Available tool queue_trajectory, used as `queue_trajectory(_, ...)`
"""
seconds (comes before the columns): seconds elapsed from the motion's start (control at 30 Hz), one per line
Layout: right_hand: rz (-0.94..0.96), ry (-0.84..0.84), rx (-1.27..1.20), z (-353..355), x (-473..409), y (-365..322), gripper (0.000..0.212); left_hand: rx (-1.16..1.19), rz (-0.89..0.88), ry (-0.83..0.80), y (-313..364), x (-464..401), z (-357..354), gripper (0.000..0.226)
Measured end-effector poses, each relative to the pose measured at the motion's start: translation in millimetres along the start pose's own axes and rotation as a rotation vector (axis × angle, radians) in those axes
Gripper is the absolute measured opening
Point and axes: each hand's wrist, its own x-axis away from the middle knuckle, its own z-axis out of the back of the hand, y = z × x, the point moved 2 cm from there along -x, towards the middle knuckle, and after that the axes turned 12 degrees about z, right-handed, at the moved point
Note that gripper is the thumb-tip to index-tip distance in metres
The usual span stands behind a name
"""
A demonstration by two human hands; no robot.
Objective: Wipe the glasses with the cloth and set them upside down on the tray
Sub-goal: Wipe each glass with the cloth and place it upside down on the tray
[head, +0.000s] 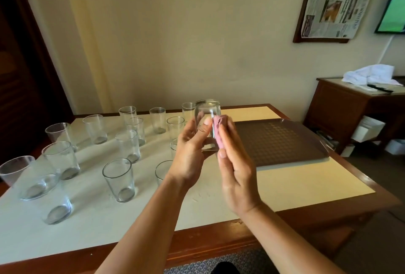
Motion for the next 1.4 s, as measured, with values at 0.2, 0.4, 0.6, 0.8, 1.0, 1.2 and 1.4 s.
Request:
queue_trajectory(0.2, 0.017, 0.025, 0.050, 9, -16, 14, 0.045, -0.068, 0.037, -0.073, -9, 3, -3, 0.036)
queue_trajectory(0.4, 0.006, 0.025, 0.052, -2, 4, -2, 0.047, 0.003, -0.022, 0.033, -3, -2, -1, 0.041)
queue_trajectory(0.6, -0.020, 0.046, 0.061, 3, -17, 11, 0.045, 0.010, 0.113, -0.104, -8, 4, -3, 0.046)
queue_trajectory(0.8, 0.029, 0.004, 0.040, -3, 3, -4, 0.049, -0.022, 0.011, -0.018, 4, 0, 0, 0.044)
queue_trajectory(1.0, 0.024, 0.020, 0.084, 14, -14, 15, 0.047, -0.077, 0.090, -0.124, -6, 7, 0, 0.067)
queue_trajectory(1.2, 0.069, 0.001, 0.037, 1, 12, -6, 0.049, -0.015, 0.052, -0.024, 0, 8, -5, 0.031)
queue_trajectory(1.4, -0.015, 0.091, 0.049, 17, -22, 7, 0.047, -0.104, 0.096, -0.146, -9, 9, -1, 0.057)
